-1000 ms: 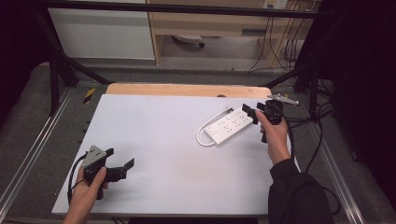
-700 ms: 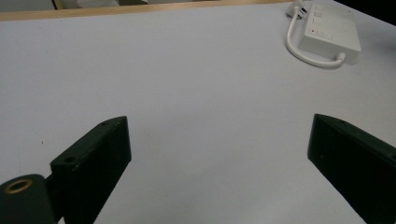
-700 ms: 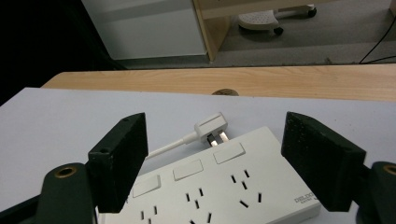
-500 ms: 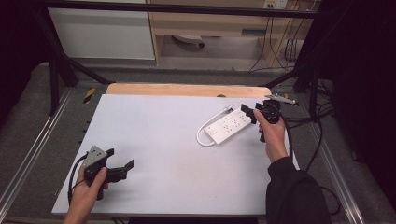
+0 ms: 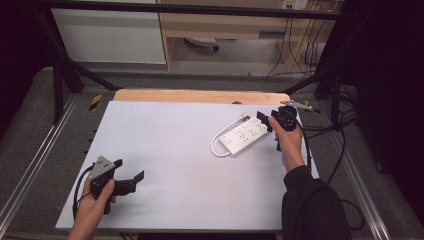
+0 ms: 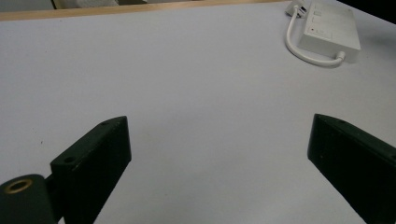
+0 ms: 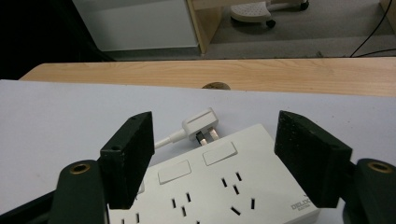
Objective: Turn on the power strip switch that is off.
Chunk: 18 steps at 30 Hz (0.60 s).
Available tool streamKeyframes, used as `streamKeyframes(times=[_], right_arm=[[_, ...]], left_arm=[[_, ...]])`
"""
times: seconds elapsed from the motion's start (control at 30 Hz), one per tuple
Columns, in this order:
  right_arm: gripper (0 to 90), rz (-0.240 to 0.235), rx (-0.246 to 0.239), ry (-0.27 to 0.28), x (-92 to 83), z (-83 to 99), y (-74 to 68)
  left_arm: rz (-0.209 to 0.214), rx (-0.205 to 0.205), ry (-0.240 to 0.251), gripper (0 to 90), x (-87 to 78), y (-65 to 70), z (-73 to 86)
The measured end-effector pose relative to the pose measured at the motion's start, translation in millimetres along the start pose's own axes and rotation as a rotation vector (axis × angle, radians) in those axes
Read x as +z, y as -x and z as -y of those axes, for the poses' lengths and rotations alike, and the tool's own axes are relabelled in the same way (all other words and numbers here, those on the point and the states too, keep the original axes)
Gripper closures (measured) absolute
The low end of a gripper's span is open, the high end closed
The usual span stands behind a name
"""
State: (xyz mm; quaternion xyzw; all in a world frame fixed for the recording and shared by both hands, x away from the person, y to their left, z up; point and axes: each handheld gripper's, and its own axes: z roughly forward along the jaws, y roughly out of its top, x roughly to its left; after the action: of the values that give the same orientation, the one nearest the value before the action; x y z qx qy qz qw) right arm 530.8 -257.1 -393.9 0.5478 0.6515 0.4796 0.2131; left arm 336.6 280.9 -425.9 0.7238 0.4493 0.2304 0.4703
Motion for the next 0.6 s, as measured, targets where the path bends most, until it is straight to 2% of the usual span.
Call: streamKeyframes(times=[0.27, 0.6], right_arm=[[37.8, 0.007, -0.006, -0.011, 7.2, 2.8, -0.3], [51.1, 0.013, -0.019, -0.022, 15.7, 8.3, 0.2]], left_arm=[[0.000, 0.005, 0.001, 6.0, 0.1, 0.2, -0.1], [-0.001, 0.005, 0.000, 6.0, -0.1, 0.4, 0.2]])
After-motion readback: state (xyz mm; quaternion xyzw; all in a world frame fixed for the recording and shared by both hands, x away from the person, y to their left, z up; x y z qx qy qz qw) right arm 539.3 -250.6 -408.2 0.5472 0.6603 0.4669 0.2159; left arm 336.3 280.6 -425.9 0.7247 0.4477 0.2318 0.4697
